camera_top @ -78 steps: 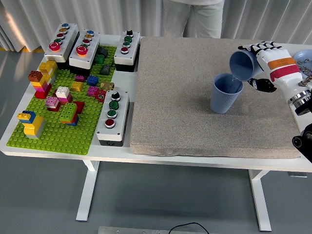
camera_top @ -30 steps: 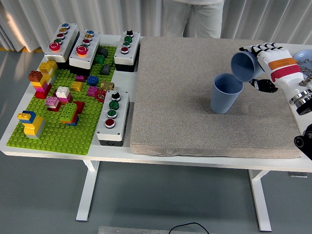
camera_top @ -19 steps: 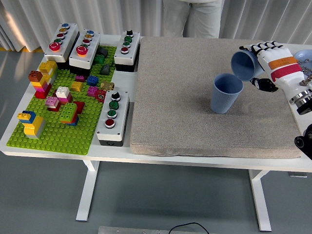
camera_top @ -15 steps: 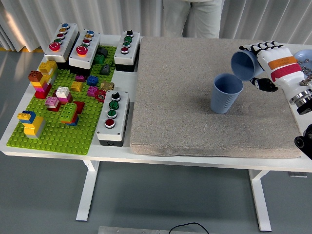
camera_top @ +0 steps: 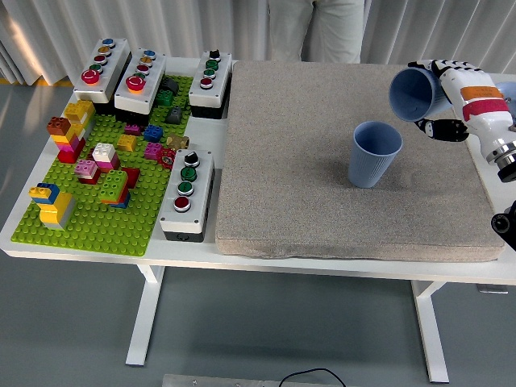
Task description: Pick cup pour cup place
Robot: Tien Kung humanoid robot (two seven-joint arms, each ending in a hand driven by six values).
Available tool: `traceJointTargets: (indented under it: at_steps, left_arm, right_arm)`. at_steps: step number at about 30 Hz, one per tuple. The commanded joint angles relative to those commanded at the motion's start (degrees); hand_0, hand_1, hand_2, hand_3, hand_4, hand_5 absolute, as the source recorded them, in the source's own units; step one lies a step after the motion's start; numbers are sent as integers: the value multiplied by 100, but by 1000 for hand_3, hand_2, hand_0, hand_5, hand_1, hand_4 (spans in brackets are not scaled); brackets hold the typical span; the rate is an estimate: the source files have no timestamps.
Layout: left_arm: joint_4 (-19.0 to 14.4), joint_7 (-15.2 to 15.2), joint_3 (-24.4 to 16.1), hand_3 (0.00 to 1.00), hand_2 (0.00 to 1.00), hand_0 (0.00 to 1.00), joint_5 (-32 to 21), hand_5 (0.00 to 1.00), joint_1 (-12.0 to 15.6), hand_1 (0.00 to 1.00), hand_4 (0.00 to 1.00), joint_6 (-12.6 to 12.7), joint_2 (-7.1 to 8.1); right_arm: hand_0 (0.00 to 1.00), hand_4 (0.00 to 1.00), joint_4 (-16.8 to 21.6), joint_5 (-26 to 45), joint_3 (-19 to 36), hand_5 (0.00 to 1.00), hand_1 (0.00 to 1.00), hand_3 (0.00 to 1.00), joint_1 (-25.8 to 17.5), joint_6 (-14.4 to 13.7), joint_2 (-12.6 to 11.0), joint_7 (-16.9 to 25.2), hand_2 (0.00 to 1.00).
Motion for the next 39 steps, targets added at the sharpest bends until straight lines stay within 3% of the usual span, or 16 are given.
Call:
traceJointTargets:
  at_steps: [8,18,22,28,39]
  left_arm:
    - [2,3,-20,693,824,728,18,954,40,781,507,-1,-1]
    - [6,3,-20,693,824,728,29,954,50,781,507,-4,-16]
    - [7,4,-21,693,824,728,37,954,49,781,507,-5,-24]
    - [7,8,-31,693,824,728,59,954,31,781,506,-7,-37]
    - [8,9,-36,693,824,730,64,954,13,781,506,-12,-51]
  right_arm:
    - [784,552,-45,1891,792,2,628,516,-214,737,153,-199,514]
    - [776,554,-601,4330,2769,2,628,516,-819,2355,594,-1479,515]
    - [773,555,-575,5224,3090,2,626,517,-975,2378,693,-1499,515]
    - [774,554,-542,6576,3093,2,628,516,-1068,2345,854,-1274,516]
    - [775,552,-534,6413,3021,2,630,516,-1086,2236,902,-1108,514]
